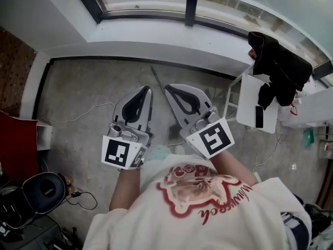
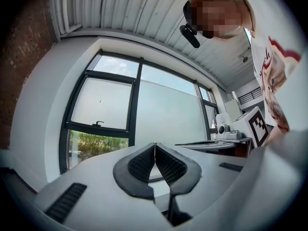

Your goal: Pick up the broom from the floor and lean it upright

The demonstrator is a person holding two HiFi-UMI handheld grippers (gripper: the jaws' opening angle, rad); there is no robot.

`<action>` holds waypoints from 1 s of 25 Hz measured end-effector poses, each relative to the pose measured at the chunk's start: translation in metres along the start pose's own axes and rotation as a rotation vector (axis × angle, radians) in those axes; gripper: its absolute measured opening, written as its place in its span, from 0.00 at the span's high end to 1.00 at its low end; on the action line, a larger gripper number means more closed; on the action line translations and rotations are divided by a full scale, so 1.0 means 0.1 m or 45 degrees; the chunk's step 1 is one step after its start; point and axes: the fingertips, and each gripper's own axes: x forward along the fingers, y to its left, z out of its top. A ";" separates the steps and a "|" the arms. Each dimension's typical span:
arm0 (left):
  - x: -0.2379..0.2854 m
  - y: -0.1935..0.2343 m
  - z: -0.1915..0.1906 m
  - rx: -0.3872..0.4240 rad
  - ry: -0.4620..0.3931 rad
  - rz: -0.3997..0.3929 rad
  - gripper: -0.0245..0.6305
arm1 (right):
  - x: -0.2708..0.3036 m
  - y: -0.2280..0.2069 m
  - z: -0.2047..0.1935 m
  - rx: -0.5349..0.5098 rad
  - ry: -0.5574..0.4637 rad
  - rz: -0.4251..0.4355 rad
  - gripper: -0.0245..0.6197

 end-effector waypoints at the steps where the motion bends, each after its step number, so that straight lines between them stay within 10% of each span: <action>1: 0.01 0.03 -0.01 -0.004 0.000 0.015 0.93 | 0.03 -0.02 -0.01 -0.005 0.000 0.005 0.93; 25: 1.32 2.74 -0.38 -0.048 -0.015 -0.080 0.93 | 2.87 -1.06 -0.35 0.006 -0.049 -0.104 0.93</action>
